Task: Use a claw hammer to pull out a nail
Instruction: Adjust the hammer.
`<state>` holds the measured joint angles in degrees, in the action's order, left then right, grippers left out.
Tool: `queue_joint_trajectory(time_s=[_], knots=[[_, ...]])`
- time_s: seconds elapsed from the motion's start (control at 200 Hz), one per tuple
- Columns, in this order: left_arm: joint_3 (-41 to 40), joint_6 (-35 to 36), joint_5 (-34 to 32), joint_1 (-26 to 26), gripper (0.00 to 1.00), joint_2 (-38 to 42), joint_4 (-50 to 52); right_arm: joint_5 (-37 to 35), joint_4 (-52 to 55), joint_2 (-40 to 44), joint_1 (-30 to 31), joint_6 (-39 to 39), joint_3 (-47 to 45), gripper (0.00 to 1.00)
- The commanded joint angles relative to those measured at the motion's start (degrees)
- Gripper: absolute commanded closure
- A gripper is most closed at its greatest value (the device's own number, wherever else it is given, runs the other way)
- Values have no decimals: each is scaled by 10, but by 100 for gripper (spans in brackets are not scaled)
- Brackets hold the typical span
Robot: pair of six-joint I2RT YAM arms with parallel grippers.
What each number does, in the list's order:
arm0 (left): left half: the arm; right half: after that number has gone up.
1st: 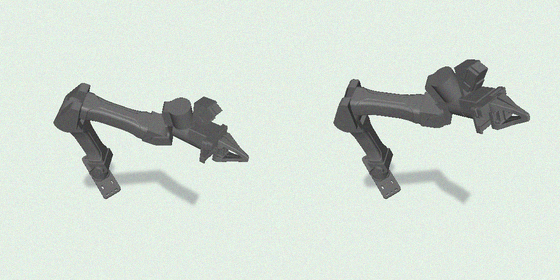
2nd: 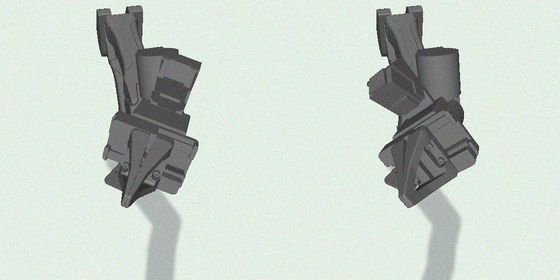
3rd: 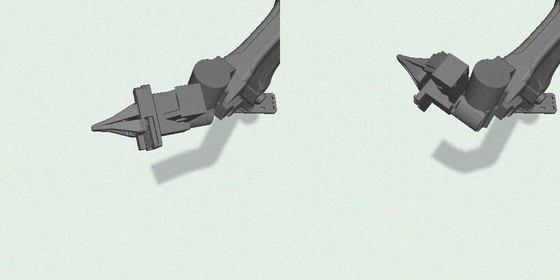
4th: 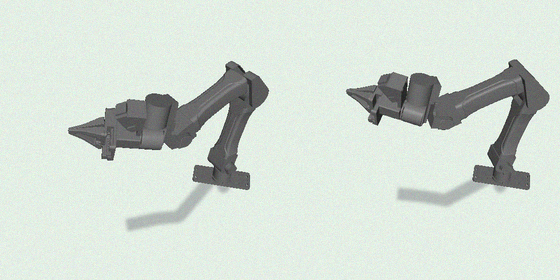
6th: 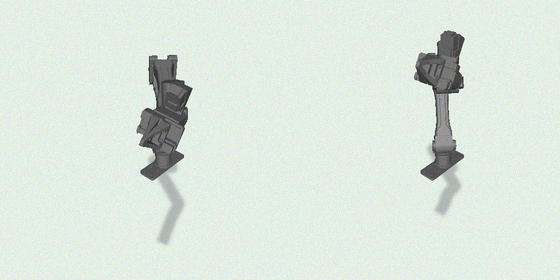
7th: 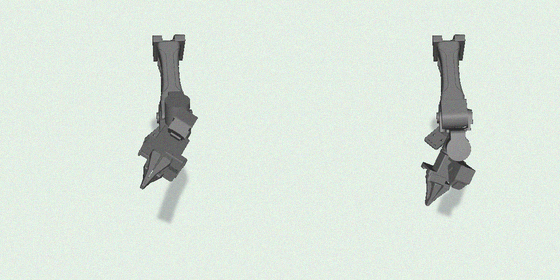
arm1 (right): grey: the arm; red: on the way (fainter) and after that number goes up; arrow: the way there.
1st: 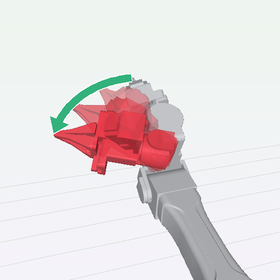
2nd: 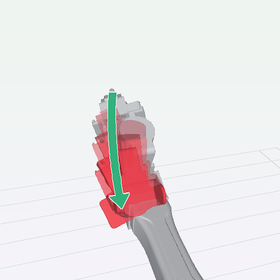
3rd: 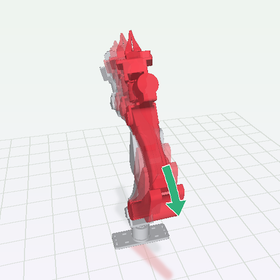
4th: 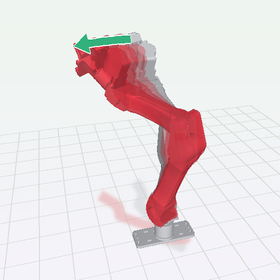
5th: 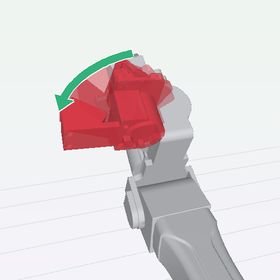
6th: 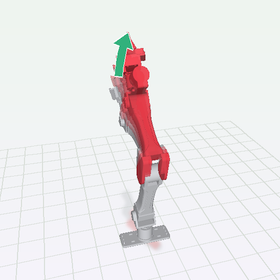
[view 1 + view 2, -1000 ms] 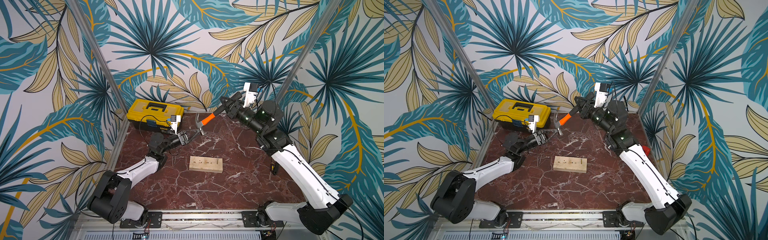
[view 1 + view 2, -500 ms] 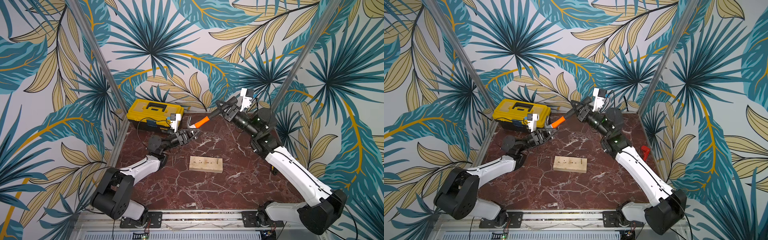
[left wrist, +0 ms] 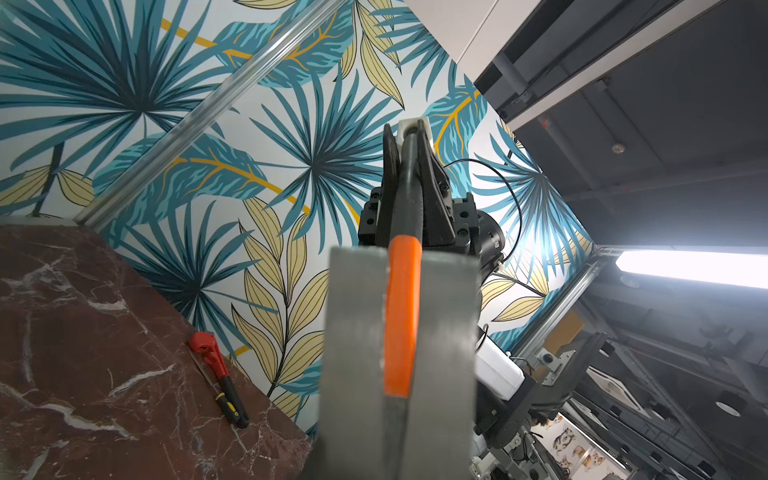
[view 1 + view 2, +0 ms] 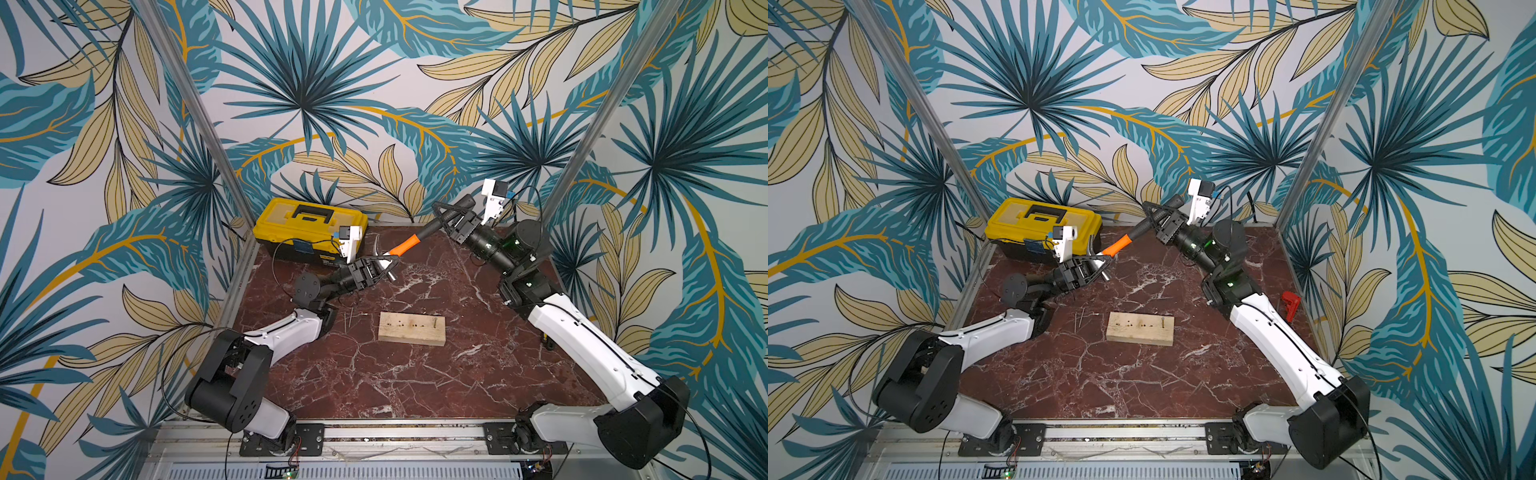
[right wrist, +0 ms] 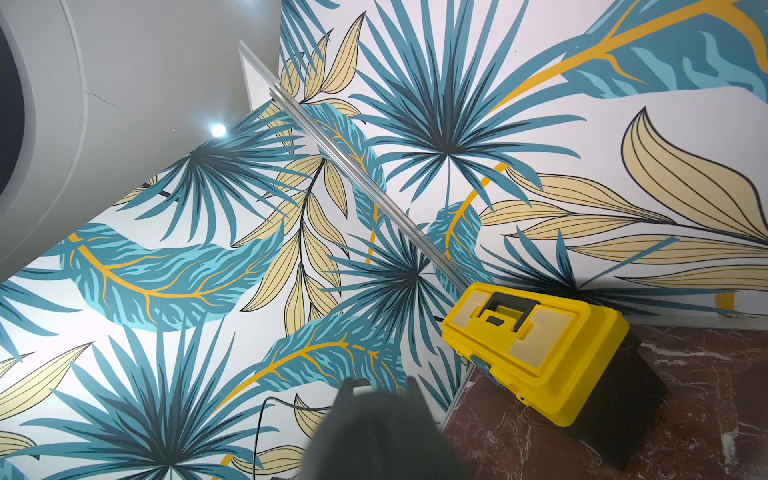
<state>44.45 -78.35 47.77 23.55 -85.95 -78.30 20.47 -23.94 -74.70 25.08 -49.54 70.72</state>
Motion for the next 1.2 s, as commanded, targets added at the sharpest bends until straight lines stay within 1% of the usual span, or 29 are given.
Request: queue_joint_trajectory(time_s=[0.0, 0.065, 0.2, 0.32, 0.39, 0.516, 0.636, 0.756, 0.866, 0.941, 1.026, 1.096, 1.151, 1.197], knots=[[7, 5, -8, -8, 100, -11, -4, 32, -20, 4, -6, -6, 0, 99], [7, 3, -7, -10, 100, -11, -5, 56, 10, 9, -14, -4, -3, 94], [6, -1, -4, -16, 100, -9, -13, 112, 62, 30, -40, 0, -17, 69], [11, -9, 4, -19, 100, -15, -16, 165, 94, 43, -59, 10, -28, 56], [16, -16, 11, -21, 100, -21, -19, 192, 103, 43, -62, 17, -27, 52], [24, -28, 22, -21, 100, -31, -22, 223, 103, 35, -62, 17, -23, 51], [35, -43, 35, -21, 100, -38, -26, 248, 65, 20, -62, -3, -25, 48], [39, -49, 46, -21, 100, -35, -26, 251, 50, 5, -62, -7, -18, 50], [37, -53, 55, -21, 100, -31, -26, 261, 16, -18, -61, -33, -9, 56], [35, -56, 60, -21, 100, -31, -26, 261, -2, -26, -61, -45, -7, 66], [34, -59, 65, -21, 100, -28, -25, 258, -9, -30, -61, -47, -6, 73], [33, -60, 70, -21, 100, -27, -25, 259, -17, -33, -61, -51, -5, 86], [31, -61, 71, -22, 100, -28, -25, 255, -12, -31, -61, -46, -6, 94], [28, -63, 70, -24, 100, -30, -25, 250, 1, -27, -61, -37, -7, 99]])
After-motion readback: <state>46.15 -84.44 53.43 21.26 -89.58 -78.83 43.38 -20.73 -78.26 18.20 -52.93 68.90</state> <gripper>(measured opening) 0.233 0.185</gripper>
